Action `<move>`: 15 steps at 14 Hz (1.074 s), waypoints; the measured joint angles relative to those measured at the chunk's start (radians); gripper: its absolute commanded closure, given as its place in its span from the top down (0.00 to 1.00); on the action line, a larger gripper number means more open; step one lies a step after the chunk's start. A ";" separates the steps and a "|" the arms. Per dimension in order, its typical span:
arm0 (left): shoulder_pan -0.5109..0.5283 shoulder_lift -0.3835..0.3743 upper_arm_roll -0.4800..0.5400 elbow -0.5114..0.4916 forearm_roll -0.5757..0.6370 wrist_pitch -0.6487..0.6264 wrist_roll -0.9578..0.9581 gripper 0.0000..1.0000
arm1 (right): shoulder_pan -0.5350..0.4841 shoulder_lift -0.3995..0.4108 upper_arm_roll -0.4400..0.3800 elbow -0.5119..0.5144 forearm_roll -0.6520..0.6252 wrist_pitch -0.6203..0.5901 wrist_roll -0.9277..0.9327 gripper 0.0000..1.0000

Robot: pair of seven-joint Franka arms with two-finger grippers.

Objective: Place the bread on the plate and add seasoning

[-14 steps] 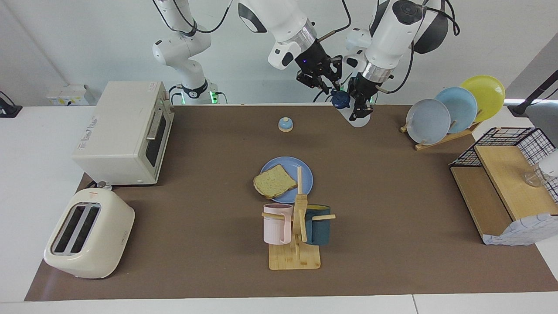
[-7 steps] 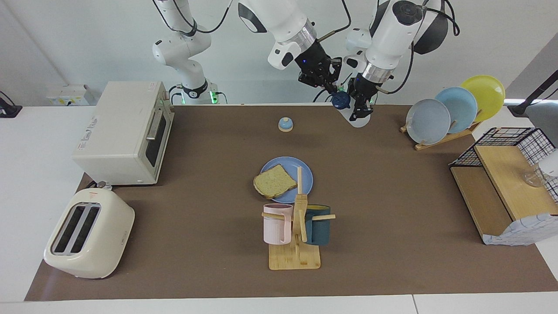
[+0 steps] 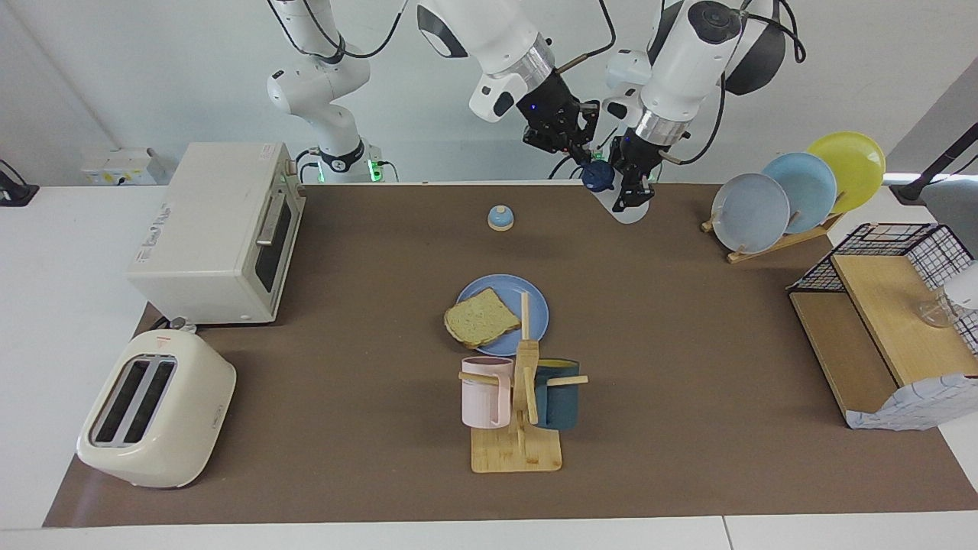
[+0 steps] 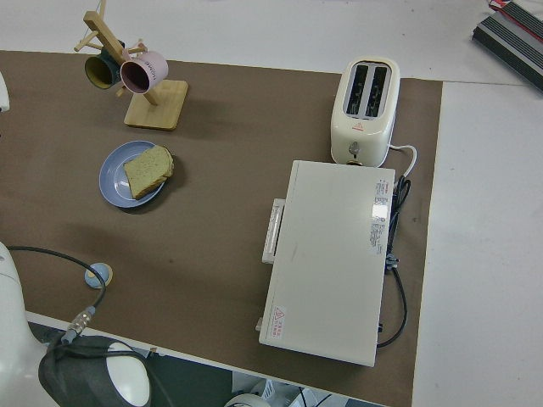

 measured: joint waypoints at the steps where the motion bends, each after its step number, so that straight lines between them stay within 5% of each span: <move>1: 0.000 0.000 0.001 0.000 0.000 0.002 -0.002 0.00 | 0.000 0.000 0.000 -0.001 0.000 0.006 0.002 0.00; 15: 0.001 -0.002 0.005 0.004 -0.001 0.029 -0.020 0.00 | -0.009 -0.003 -0.002 -0.009 0.035 0.068 0.094 0.00</move>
